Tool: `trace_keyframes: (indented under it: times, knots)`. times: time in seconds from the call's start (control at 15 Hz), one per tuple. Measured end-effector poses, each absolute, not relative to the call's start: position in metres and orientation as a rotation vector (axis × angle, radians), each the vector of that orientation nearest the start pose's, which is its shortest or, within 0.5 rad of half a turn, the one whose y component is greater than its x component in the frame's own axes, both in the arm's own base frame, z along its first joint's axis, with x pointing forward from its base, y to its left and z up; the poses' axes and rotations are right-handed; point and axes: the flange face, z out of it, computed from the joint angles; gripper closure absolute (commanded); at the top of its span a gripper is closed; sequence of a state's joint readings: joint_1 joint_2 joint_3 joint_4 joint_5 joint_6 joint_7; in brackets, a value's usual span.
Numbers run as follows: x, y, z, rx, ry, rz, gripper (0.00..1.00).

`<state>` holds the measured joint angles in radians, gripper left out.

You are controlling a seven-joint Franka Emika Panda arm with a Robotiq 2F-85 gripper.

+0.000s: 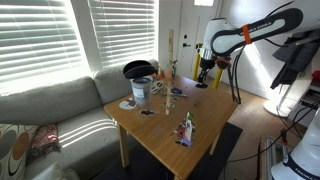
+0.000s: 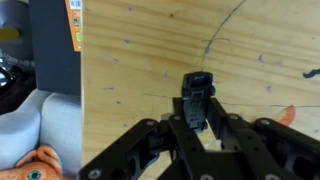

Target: Pick up the black object and put it near the bottom right corner of the table

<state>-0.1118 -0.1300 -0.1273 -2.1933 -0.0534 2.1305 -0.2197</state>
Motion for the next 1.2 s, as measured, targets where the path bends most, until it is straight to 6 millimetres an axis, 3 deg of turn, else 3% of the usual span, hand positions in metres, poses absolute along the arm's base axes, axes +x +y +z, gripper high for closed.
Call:
trace_keyframes:
  times: [0.2,0.33,0.53,0.8,0.87,0.93,1.2]
  knots:
    - [0.481,-0.160,0.439,-3.172,0.212,-0.124,0.93]
    - [0.469,-0.168,0.438,-3.160,0.304,-0.124,0.93]
    - [0.446,-0.153,0.437,-3.142,0.417,-0.106,0.93]
    - [0.400,-0.125,0.435,-3.108,0.630,-0.072,0.93]
    - [0.386,-0.121,0.435,-3.091,0.714,-0.083,0.71]
    - [0.379,-0.118,0.435,-3.088,0.725,-0.092,0.71]
    - [0.382,-0.119,0.433,-3.090,0.721,-0.083,0.71]
